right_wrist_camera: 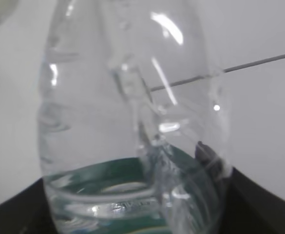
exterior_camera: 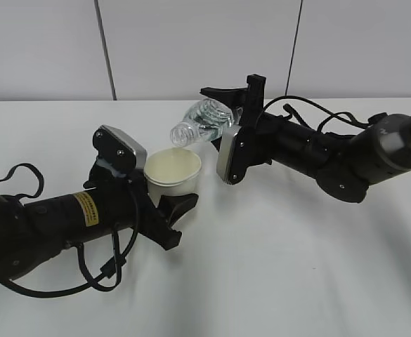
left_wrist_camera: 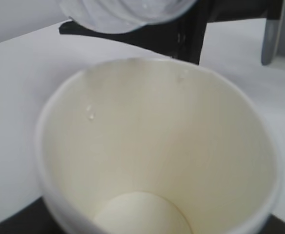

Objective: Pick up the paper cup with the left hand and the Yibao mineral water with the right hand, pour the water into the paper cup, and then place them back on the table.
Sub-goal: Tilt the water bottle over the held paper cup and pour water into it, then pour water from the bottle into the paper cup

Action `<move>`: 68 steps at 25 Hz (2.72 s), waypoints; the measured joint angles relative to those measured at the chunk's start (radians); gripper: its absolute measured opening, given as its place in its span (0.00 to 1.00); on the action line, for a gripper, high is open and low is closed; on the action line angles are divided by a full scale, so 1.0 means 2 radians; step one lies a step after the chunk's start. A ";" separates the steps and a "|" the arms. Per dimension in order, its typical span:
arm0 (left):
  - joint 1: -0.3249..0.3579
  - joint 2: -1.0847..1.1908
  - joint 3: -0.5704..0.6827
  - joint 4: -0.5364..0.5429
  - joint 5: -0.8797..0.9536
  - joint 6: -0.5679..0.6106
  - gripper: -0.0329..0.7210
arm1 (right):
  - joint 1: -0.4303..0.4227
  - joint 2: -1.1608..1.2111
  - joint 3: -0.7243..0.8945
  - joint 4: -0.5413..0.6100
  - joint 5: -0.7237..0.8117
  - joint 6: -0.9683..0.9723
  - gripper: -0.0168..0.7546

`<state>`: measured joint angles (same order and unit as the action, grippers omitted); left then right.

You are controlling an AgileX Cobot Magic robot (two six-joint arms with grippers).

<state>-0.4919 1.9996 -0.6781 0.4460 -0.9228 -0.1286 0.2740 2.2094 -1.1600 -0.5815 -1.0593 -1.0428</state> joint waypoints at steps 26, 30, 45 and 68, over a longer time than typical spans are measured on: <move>0.000 0.000 0.000 -0.007 -0.002 0.003 0.58 | 0.000 0.000 -0.009 0.015 0.000 -0.051 0.65; 0.000 0.000 0.000 -0.007 -0.006 0.003 0.58 | 0.000 0.000 -0.009 0.015 0.000 -0.052 0.65; 0.000 0.000 0.000 -0.007 -0.006 0.003 0.58 | 0.000 0.000 -0.009 0.016 0.000 -0.065 0.66; 0.000 0.000 0.000 -0.007 -0.006 0.003 0.58 | 0.004 0.000 -0.009 0.021 0.000 -0.079 0.66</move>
<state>-0.4919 1.9996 -0.6781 0.4318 -0.9352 -0.1218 0.2820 2.2094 -1.1773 -0.5394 -1.0593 -1.2009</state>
